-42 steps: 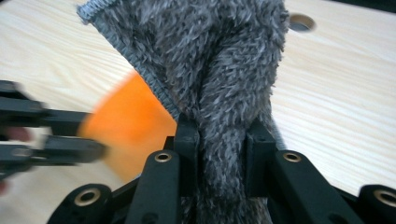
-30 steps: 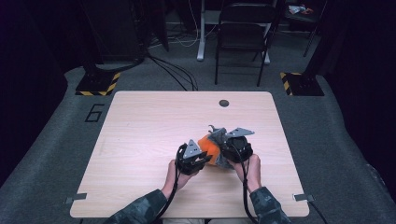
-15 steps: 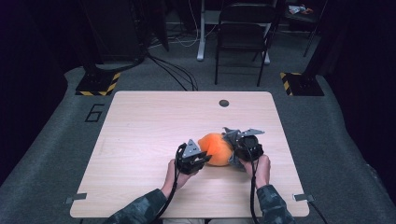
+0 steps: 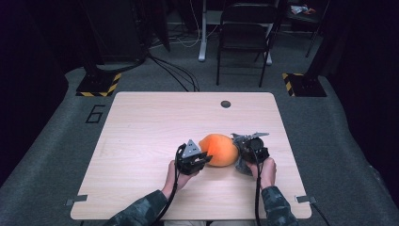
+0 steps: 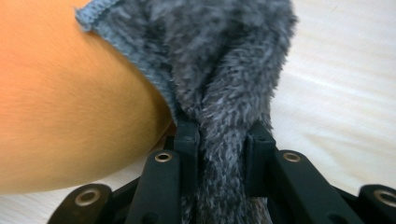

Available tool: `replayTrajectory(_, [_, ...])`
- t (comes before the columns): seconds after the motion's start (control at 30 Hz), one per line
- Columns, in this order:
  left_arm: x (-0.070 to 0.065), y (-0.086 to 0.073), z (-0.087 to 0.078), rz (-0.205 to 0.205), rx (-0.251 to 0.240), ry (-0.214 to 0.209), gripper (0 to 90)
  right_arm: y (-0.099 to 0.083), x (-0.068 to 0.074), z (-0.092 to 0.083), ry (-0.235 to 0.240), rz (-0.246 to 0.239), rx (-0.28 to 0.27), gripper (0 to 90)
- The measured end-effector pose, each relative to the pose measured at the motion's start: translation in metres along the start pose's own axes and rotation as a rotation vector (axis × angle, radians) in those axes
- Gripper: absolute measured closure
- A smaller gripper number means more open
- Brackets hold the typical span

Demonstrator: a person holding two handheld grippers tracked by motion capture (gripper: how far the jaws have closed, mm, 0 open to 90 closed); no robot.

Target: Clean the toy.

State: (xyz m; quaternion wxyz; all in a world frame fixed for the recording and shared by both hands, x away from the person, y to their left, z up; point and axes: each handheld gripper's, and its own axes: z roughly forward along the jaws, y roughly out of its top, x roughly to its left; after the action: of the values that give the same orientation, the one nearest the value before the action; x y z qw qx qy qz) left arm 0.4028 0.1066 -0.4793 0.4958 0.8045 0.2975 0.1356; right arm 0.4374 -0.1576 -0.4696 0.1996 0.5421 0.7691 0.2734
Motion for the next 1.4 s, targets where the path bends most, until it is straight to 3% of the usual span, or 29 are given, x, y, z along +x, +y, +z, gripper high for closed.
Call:
replayTrajectory(0.07, [0.001,0.0,-0.001,-0.003,0.005,-0.003,77.1,0.007,0.002,-0.016,0.002,0.015,-0.052,71.9])
replayTrajectory(0.2, [0.001,0.0,-0.001,-0.003,0.001,-0.002,75.5,0.018,0.018,-0.039,0.064,-0.037,-0.139,71.9])
replayTrajectory(0.27, [0.002,0.0,-0.001,0.003,0.005,0.005,73.3,0.019,0.031,-0.036,0.094,-0.083,-0.119,71.9])
replayTrajectory(0.37, [0.003,0.001,-0.002,0.015,0.011,0.02,63.8,0.016,0.041,-0.026,0.062,-0.119,-0.098,72.0])
replayTrajectory(0.47, [0.0,0.003,-0.005,0.062,0.025,0.05,53.0,0.015,0.036,-0.023,0.071,-0.094,-0.098,72.0])
replayTrajectory(0.6, [-0.004,0.005,-0.003,0.114,0.048,0.074,46.1,0.013,0.028,-0.02,0.076,-0.065,-0.101,72.0])
replayTrajectory(0.67, [-0.004,0.002,0.002,0.126,0.052,0.066,49.9,0.013,0.027,-0.019,0.082,-0.074,-0.105,71.9])
replayTrajectory(0.8, [-0.004,-0.002,0.005,0.113,0.027,0.059,71.2,0.012,0.028,-0.019,0.075,-0.068,-0.111,72.0])
replayTrajectory(0.87, [-0.005,-0.002,0.005,0.102,0.022,0.064,77.5,0.012,0.026,-0.02,0.085,-0.067,-0.113,71.9])
replayTrajectory(1.03, [-0.006,0.004,0.0,0.066,0.0,0.063,79.6,0.017,0.025,-0.032,0.082,-0.046,-0.147,71.9])
replayTrajectory(1.13, [-0.004,0.006,-0.002,0.024,-0.011,0.058,79.6,0.022,0.028,-0.044,0.122,-0.046,-0.175,71.9])
replayTrajectory(1.23, [-0.004,0.007,-0.004,-0.014,-0.024,0.043,79.6,0.027,0.041,-0.056,0.145,-0.07,-0.195,71.9])
replayTrajectory(1.3, [-0.004,0.008,-0.005,-0.019,-0.028,0.036,79.6,0.029,0.054,-0.06,0.17,-0.091,-0.207,71.8])
replayTrajectory(1.4, [-0.006,0.01,-0.007,-0.018,-0.028,0.025,79.8,0.029,0.069,-0.059,0.17,-0.137,-0.199,71.7])
